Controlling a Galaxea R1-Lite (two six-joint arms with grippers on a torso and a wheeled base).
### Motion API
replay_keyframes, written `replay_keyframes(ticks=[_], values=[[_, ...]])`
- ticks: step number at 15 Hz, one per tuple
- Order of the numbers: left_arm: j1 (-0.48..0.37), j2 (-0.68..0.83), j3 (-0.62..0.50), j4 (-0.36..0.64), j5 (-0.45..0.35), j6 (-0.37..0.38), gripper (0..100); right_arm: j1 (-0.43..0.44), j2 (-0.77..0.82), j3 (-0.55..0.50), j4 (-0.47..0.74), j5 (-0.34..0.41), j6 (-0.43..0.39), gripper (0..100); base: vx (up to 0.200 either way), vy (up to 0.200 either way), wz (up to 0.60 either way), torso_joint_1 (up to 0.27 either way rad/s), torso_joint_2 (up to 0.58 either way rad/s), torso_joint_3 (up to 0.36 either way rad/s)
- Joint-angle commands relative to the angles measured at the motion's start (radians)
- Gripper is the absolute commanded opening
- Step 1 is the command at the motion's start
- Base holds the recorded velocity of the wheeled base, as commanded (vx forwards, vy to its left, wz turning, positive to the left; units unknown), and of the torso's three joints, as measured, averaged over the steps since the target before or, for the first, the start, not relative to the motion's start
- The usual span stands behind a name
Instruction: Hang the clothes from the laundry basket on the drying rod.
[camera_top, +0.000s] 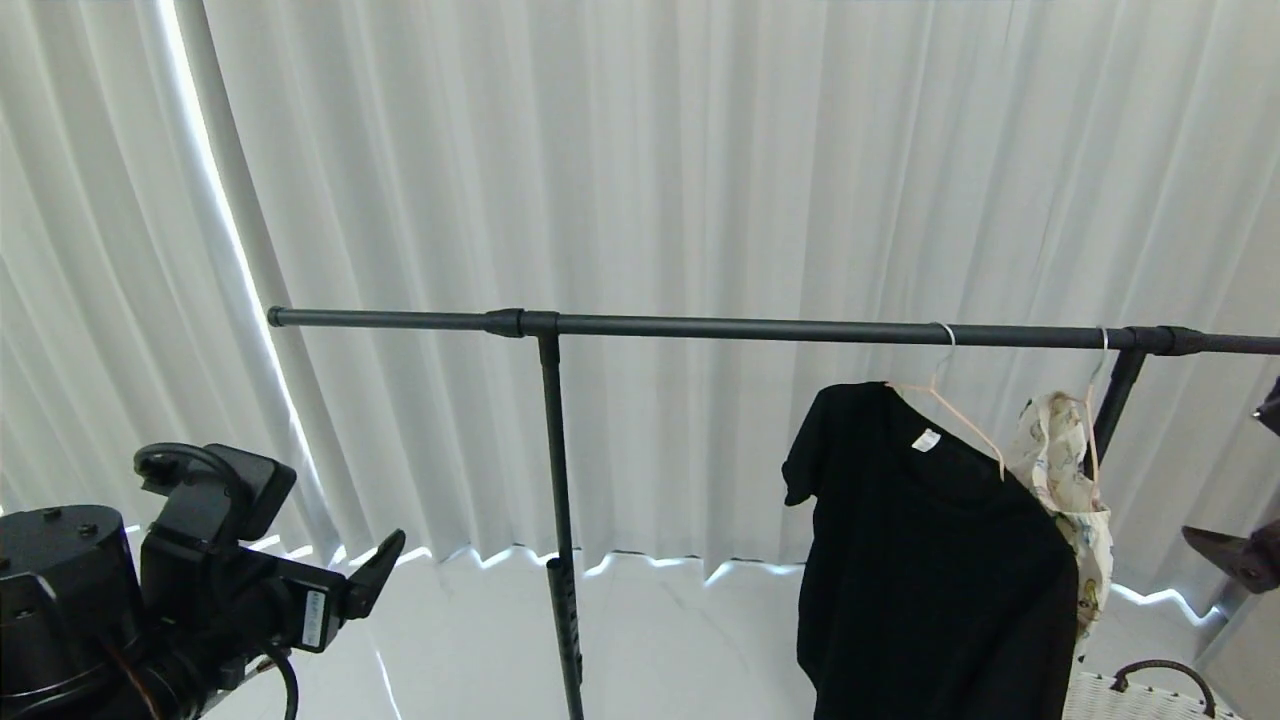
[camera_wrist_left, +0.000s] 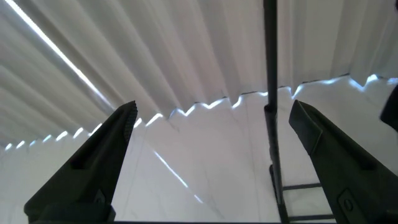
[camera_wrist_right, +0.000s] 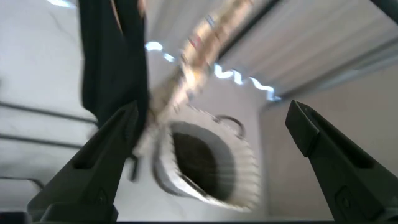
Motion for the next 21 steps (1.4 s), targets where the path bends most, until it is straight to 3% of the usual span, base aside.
replay_keyframes(ticks=[1, 10, 19, 21], values=[[0.041, -0.063, 0.017, -0.001, -0.001, 0.002, 100, -0.045, -0.059, 0.020, -0.012, 0.004, -0.022, 100, -0.200, 0.000, 0.00, 0.002, -0.01, 0.002], [0.144, -0.160, 0.080, -0.001, 0.000, 0.001, 100, -0.108, -0.088, 0.060, -0.046, 0.006, -0.025, 100, -0.200, 0.000, 0.00, 0.004, 0.00, 0.004], [0.148, -0.160, 0.081, -0.001, 0.000, 0.001, 100, -0.134, -0.087, 0.075, -0.072, 0.006, -0.026, 100, -0.200, 0.000, 0.00, 0.003, 0.00, 0.002], [0.150, -0.160, 0.081, -0.001, 0.000, 0.001, 100, -0.134, -0.088, 0.108, -0.132, 0.006, -0.025, 100, 0.000, 0.000, 0.00, 0.000, 0.00, 0.000]])
